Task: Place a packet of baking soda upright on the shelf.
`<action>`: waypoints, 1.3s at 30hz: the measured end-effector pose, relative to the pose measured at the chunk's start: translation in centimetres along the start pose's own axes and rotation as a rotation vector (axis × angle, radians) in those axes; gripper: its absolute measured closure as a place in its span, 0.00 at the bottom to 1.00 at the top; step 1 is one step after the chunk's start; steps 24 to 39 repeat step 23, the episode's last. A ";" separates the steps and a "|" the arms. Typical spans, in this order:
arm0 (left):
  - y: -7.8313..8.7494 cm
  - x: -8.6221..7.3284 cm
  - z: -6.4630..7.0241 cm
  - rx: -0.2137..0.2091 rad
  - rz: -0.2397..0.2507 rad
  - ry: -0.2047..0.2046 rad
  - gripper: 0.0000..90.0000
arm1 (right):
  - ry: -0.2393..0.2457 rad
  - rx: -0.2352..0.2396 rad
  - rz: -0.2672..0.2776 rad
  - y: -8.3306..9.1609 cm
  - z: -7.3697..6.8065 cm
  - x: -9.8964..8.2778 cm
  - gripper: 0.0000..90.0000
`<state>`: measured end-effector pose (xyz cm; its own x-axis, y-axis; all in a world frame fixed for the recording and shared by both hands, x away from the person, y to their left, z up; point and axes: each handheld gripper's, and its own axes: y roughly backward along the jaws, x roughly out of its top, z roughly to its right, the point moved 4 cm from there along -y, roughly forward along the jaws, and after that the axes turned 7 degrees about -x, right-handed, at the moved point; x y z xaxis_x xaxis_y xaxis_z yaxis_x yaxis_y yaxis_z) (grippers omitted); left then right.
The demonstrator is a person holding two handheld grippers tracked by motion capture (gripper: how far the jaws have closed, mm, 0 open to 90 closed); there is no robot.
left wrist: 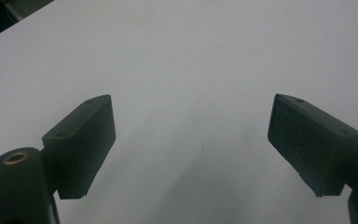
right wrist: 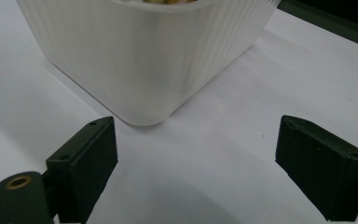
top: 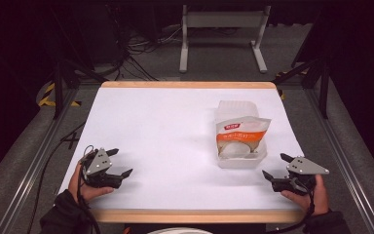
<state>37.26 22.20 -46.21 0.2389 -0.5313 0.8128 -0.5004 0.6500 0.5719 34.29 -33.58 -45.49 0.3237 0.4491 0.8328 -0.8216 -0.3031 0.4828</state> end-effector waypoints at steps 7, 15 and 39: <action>1.4 -1.0 -1.1 0.034 0.056 0.073 0.17 | 0.001 0.001 0.000 -0.1 0.1 -0.1 0.15; 1.1 -1.0 -1.2 0.030 0.055 0.092 0.16 | -0.003 0.002 0.007 0.0 0.2 -0.1 0.15; 0.7 -0.9 -1.4 0.046 0.050 0.104 0.13 | -0.014 0.006 0.013 0.0 0.4 -0.1 0.14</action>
